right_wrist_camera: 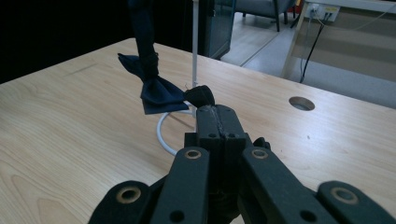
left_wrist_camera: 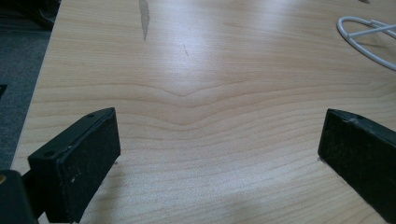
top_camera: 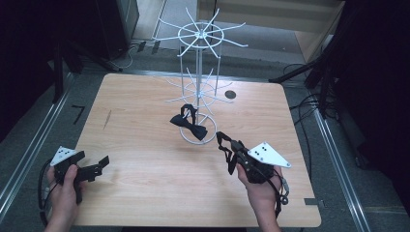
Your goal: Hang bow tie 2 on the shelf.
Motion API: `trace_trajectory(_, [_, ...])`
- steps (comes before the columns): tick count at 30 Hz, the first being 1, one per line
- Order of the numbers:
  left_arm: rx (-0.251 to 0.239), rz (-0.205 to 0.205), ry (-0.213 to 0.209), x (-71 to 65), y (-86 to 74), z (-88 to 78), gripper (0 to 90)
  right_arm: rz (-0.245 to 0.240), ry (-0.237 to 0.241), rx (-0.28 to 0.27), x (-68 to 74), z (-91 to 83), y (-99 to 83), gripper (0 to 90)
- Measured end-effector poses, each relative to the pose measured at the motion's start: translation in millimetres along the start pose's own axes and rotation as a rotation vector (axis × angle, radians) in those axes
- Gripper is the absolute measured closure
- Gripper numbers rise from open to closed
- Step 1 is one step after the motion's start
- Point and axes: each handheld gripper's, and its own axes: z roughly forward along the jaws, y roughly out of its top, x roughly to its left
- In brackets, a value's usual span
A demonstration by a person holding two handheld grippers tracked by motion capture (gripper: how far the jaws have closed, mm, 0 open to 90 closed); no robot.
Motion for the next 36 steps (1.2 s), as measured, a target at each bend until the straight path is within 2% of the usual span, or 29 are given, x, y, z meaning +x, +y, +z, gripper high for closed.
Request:
trace_trajectory(19, [-0.001, 0.006, 0.004, -0.7, -0.2, -0.3, 0.0, -0.020, 0.027, -0.058, 11.8, -10.2, 22.2, 90.0])
trace_trajectory(36, [0.003, 0.006, -0.003, -0.9, -0.3, -0.3, 0.0, -0.046, 0.049, -0.101, 19.4, -11.8, 45.8, 90.0])
